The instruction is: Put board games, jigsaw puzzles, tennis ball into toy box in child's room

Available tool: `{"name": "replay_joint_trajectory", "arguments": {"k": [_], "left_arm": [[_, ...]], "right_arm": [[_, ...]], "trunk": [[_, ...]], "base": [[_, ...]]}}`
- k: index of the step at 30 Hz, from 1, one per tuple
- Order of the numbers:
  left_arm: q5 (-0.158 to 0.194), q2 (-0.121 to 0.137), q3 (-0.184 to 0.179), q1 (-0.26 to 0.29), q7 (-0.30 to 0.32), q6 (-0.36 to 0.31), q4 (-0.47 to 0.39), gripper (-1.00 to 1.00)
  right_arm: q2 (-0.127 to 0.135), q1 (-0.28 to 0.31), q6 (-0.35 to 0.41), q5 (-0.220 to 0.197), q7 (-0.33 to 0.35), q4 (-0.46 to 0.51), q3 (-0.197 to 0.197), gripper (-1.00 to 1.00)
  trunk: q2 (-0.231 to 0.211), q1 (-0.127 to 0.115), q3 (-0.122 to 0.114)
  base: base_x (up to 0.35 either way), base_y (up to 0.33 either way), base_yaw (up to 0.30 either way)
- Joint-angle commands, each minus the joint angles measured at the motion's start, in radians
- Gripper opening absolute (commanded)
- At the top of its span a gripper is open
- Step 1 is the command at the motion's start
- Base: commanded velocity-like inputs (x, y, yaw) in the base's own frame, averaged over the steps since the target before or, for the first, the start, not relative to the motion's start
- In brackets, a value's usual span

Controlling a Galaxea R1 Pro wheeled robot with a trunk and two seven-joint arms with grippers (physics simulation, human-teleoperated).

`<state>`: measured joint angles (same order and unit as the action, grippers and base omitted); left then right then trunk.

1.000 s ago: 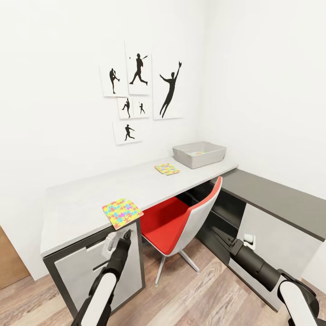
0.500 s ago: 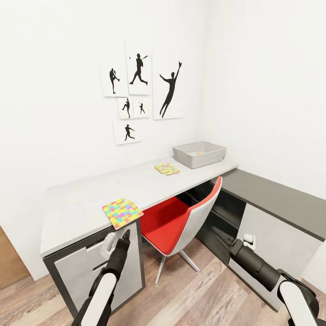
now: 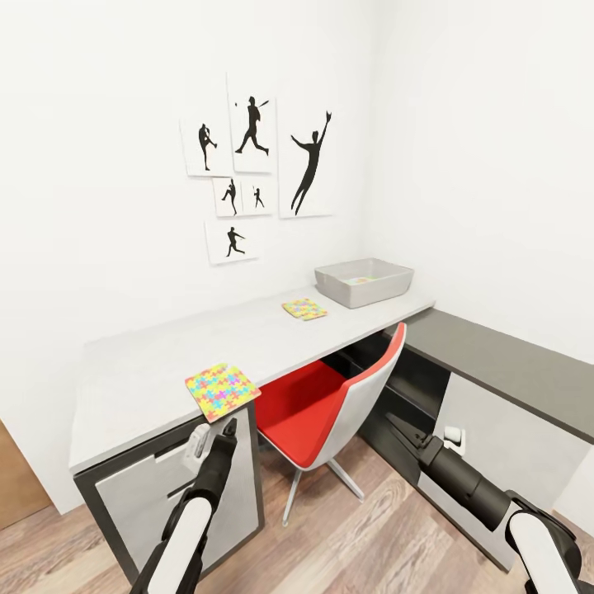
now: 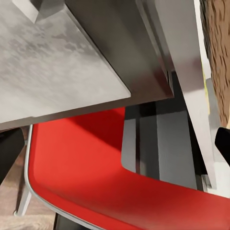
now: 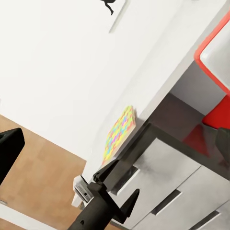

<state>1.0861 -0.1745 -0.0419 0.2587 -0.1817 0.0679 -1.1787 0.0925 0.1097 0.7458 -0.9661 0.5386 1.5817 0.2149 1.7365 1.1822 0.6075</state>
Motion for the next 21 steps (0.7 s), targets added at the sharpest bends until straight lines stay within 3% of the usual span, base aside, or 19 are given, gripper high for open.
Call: {"name": "replay_joint_trajectory", "arguments": {"k": [1,17,21], "left_arm": [[0.009,0.000,-0.002,0.001,-0.004,0.006,-0.001,1.00],[0.009,0.000,0.006,0.001,-0.004,0.004,0.001,1.00],[0.008,0.000,0.007,0.001,-0.004,0.004,0.001,1.00]], "right_arm": [[0.000,0.001,0.007,-0.003,0.001,0.000,0.001,1.00],[0.002,0.001,0.011,-0.005,0.005,0.000,0.002,1.00],[0.029,0.001,0.027,-0.011,0.038,0.000,0.008,1.00]], "trunk": [[0.001,0.000,0.001],[0.001,0.000,0.001],[0.001,0.000,0.001]], "base": [[0.012,0.000,0.000],[0.089,0.000,0.000],[0.008,0.000,0.000]]}}
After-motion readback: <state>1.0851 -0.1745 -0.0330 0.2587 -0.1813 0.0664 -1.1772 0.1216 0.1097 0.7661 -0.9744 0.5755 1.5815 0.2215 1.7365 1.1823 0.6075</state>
